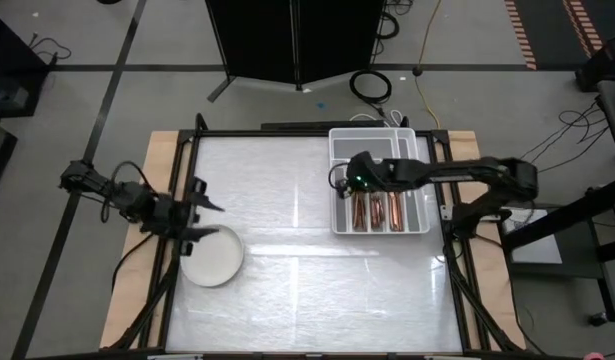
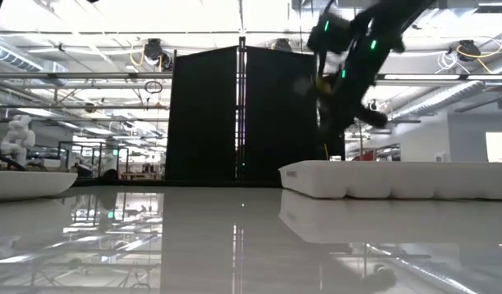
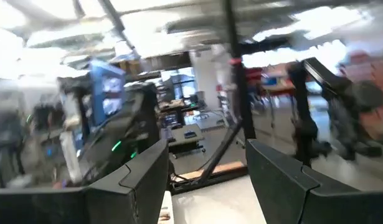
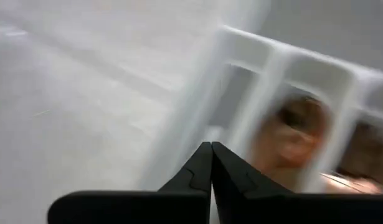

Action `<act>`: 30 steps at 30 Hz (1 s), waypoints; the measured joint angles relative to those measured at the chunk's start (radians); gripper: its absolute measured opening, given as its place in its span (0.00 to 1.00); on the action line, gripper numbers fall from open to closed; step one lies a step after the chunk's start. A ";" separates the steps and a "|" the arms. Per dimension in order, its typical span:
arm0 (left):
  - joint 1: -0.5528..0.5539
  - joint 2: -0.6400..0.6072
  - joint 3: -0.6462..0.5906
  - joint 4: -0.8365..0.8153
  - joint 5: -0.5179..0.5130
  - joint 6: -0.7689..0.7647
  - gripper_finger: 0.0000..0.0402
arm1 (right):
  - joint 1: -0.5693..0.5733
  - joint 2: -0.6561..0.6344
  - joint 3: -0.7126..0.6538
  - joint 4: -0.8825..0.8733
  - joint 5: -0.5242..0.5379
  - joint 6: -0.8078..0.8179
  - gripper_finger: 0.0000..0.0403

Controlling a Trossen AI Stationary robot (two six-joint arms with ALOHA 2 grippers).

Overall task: Sort silverware
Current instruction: Return to Home Position

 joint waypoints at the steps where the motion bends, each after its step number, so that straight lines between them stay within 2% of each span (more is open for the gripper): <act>1: 0.000 -0.009 0.015 -0.025 -0.029 -0.045 0.53 | 0.026 -0.028 0.000 0.023 -0.010 -0.038 0.00; 6: 0.001 -0.058 0.100 -0.283 -0.242 -0.225 0.53 | 0.178 -0.159 0.002 0.192 -0.028 -0.253 0.00; 13: 0.000 -0.139 0.153 -0.446 -0.267 -0.295 0.53 | 0.369 -0.233 0.002 0.392 -0.024 -0.549 0.00; 19: 0.000 -0.186 0.102 -0.515 -0.314 -0.296 0.53 | 0.474 -0.204 -0.002 0.445 -0.023 -0.675 0.00; 25: 0.000 -0.208 -0.041 -0.465 -0.320 -0.305 0.53 | 0.530 -0.212 -0.167 0.686 -0.030 -0.712 0.00; 30: 0.000 -0.241 -0.057 -0.463 -0.333 -0.295 0.53 | 0.510 -0.294 -0.372 0.911 -0.056 -0.671 0.00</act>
